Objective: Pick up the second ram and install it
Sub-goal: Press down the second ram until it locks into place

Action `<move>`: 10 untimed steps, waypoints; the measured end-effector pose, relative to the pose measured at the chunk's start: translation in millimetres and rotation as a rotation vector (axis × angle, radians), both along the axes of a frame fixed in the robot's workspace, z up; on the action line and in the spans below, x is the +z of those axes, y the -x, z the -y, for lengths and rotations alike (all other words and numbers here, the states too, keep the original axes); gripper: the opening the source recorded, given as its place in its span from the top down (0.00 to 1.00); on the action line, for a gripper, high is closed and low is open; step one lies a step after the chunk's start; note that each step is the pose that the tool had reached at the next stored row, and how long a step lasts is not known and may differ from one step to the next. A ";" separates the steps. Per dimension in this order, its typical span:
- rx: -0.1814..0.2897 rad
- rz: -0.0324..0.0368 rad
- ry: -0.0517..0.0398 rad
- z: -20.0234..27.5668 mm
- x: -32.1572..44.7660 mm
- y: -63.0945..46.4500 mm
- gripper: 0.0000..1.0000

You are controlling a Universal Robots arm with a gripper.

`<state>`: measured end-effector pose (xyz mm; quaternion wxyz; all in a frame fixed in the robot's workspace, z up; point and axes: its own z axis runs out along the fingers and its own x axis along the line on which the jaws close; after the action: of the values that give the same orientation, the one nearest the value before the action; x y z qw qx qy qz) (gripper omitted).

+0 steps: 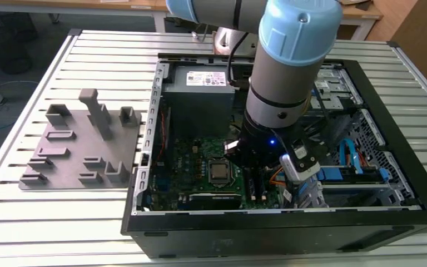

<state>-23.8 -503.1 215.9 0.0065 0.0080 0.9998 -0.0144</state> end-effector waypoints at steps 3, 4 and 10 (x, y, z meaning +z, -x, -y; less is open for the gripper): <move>0.000 0.0009 -0.0022 -0.2 2.1 -0.1 0.89; 0.000 0.0013 -0.0038 -0.5 4.6 -0.1 0.89; 0.000 0.0005 -0.0003 -1.4 20.9 0.0 0.89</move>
<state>-23.8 -501.6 236.8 0.0068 0.0079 0.9998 -0.0142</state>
